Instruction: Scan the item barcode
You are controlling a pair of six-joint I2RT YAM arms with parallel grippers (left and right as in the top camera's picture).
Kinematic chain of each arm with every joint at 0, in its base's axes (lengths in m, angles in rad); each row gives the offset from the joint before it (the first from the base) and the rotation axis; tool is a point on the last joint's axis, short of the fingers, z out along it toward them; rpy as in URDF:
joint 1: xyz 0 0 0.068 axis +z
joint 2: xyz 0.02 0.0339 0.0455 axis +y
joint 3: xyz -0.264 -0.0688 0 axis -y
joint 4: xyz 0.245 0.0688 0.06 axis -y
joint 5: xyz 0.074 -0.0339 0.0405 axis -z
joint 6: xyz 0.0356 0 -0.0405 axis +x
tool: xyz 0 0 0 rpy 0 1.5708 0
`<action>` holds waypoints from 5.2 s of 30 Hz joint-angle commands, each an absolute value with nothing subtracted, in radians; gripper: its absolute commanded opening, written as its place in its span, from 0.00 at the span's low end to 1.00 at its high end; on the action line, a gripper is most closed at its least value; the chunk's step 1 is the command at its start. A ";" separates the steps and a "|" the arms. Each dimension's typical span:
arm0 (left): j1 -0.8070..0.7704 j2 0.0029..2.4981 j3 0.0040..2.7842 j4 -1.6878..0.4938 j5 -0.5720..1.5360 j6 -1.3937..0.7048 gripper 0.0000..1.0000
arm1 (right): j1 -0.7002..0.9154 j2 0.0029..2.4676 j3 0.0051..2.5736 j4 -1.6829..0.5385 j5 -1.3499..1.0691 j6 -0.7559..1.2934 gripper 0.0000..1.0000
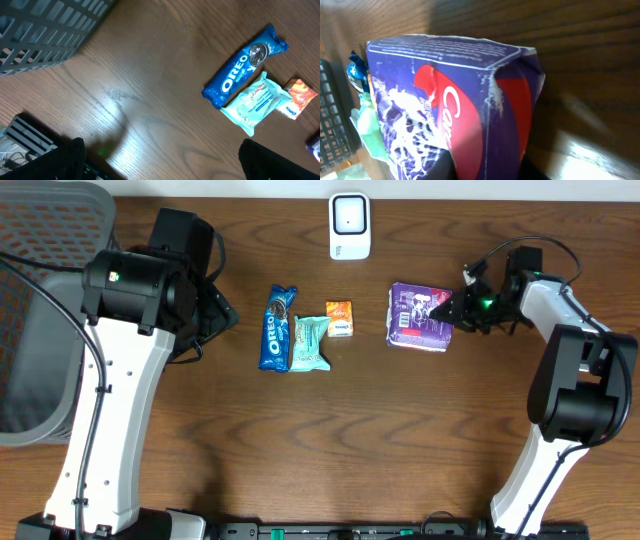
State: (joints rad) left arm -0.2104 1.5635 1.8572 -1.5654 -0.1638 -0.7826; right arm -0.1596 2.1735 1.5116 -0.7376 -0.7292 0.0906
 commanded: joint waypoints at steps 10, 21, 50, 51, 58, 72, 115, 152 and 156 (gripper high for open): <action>-0.208 1.564 1.855 -1.570 -0.184 -0.787 0.98 | -0.050 1.938 1.724 -0.973 0.122 0.138 0.01; -0.208 1.564 1.855 -1.570 -0.184 -0.787 0.98 | 0.242 2.033 1.687 -1.013 1.020 0.389 0.01; -0.208 1.564 1.855 -1.570 -0.184 -0.787 0.98 | 0.361 2.152 2.197 -1.190 0.331 0.247 0.95; -0.208 1.564 1.855 -1.570 -0.184 -0.787 0.98 | 0.329 2.152 2.198 -1.194 0.253 0.220 0.96; -0.208 1.564 1.855 -1.570 -0.184 -0.787 0.98 | 0.083 2.160 2.081 -1.208 -0.239 0.056 0.80; -0.208 1.564 1.855 -1.570 -0.184 -0.787 0.98 | -0.053 2.160 1.614 -0.806 -0.631 -0.016 0.67; -0.208 1.564 1.855 -1.569 -0.184 -0.787 0.98 | 0.246 2.201 1.770 -0.048 -0.301 0.724 0.01; -0.208 1.564 1.855 -1.569 -0.184 -0.787 0.98 | -0.639 2.203 1.915 -0.785 -0.155 0.220 0.16; -0.208 1.564 1.855 -1.570 -0.184 -0.787 0.98 | -0.651 2.239 1.915 -0.780 -0.154 0.202 0.99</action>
